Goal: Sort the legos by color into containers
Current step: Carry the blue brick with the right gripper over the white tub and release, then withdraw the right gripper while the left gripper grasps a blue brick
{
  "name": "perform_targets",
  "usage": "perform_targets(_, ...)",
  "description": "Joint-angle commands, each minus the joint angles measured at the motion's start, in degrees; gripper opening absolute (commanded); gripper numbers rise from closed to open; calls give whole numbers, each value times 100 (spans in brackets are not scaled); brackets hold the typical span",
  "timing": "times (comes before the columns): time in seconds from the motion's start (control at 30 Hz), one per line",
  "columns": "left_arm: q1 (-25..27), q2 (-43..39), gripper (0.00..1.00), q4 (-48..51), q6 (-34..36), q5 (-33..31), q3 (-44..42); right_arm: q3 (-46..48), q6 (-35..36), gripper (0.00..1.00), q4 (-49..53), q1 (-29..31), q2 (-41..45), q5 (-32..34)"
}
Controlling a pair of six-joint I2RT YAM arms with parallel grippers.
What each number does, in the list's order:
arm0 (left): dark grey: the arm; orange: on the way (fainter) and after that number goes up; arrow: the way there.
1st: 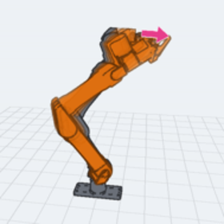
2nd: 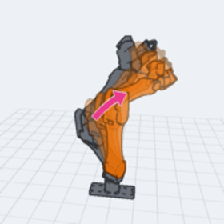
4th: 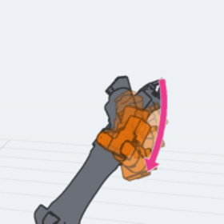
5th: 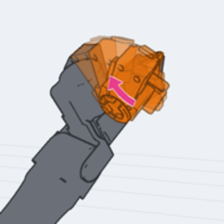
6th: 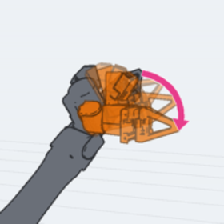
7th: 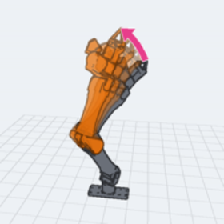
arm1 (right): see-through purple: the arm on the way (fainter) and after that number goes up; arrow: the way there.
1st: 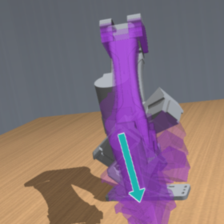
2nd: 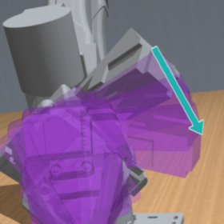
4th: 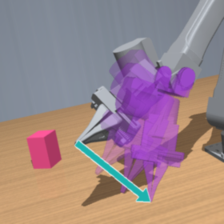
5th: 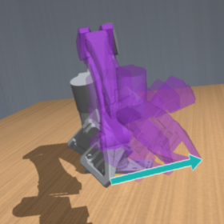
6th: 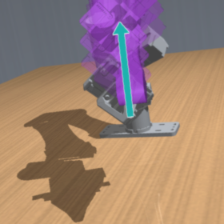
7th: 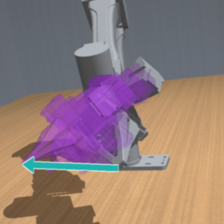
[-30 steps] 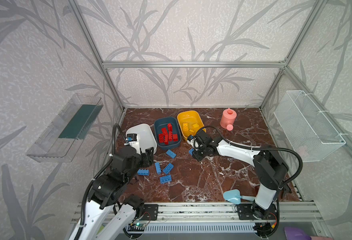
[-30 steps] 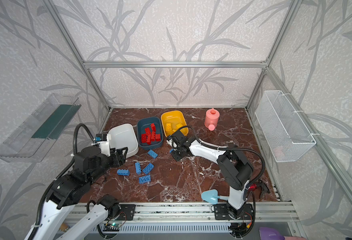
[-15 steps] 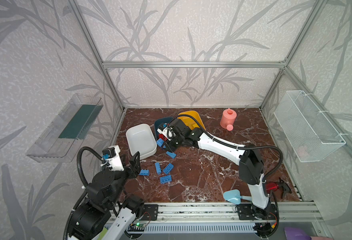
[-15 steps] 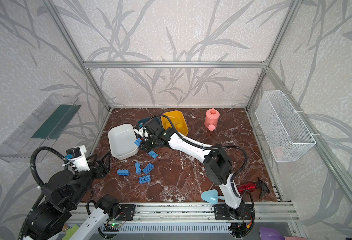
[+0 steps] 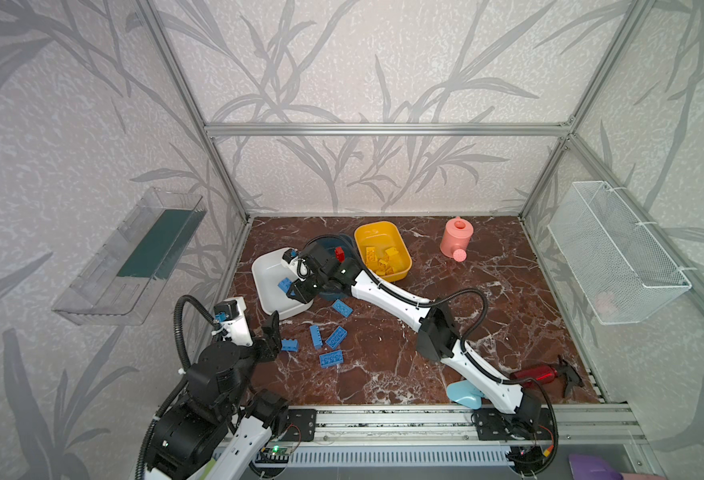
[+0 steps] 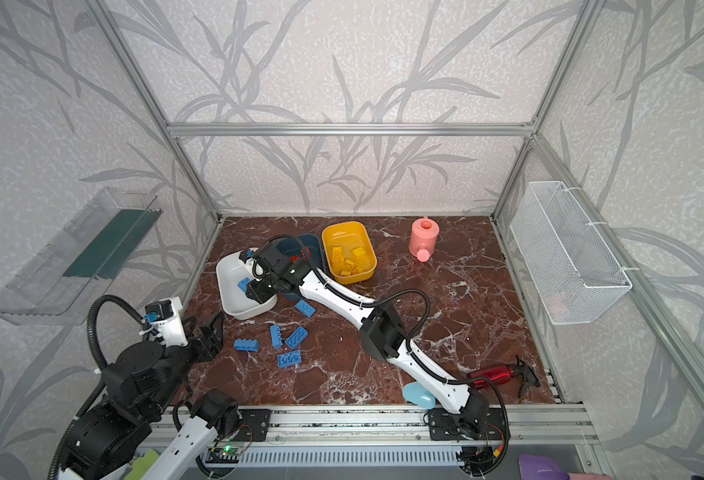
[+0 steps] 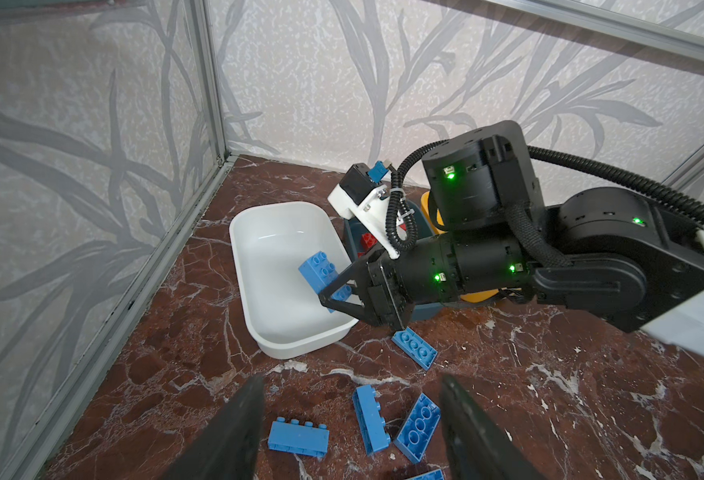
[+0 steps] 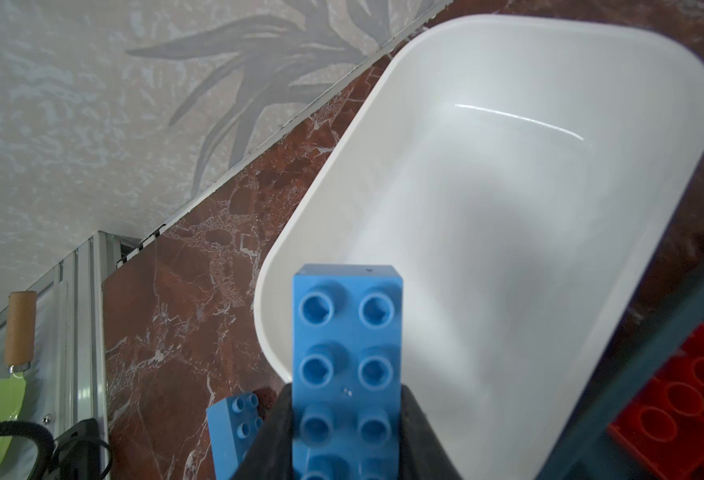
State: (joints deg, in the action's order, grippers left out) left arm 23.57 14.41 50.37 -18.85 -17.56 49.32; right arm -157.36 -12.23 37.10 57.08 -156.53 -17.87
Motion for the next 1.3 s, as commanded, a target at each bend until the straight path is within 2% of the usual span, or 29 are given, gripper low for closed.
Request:
perform_targets(0.0,5,125,70,270,-179,-392,20,-356,-163,39,341,6,-160,-15)
perform_targets(0.13,4,503,74,626,-602,-994,212,342,-323,54,-354,-87,287,-364)
perform_targets(0.2,2,726,81,730,-824,-1089,286,512,-293,59,-471,-135,512,-449)
perform_targets(0.37,3,1295,99,885,-1380,-1424,353,632,5,64,-237,-204,1122,-599)
perform_targets(0.43,-2,1517,99,897,-1631,-1499,403,1027,131,65,-235,-230,1537,-689)
perform_targets(0.57,-3,2058,99,738,-2395,-1533,353,2548,393,65,-392,-317,2777,-613)
perform_targets(0.73,-32,3060,99,869,-3742,-1524,205,5957,-132,64,-1994,-810,4865,-681)
perform_targets(0.83,-51,3325,99,556,-4265,-1289,-70,7831,-514,63,-2770,-1240,6166,-696)
perform_targets(0.9,-60,3344,99,325,-4623,-1202,-333,8747,-544,62,-2900,-1450,6895,-515)
perform_targets(0.97,-67,3292,98,101,-5003,-1159,-709,9445,-547,61,-2841,-1599,7502,-312)
perform_targets(1.13,-93,3344,83,-552,-5501,-989,-1486,10656,-580,54,-2666,-1705,8689,-127)
perform_targets(1.27,-116,3720,83,-640,-5550,-1087,-1604,11222,-503,53,-2649,-1717,9152,113)
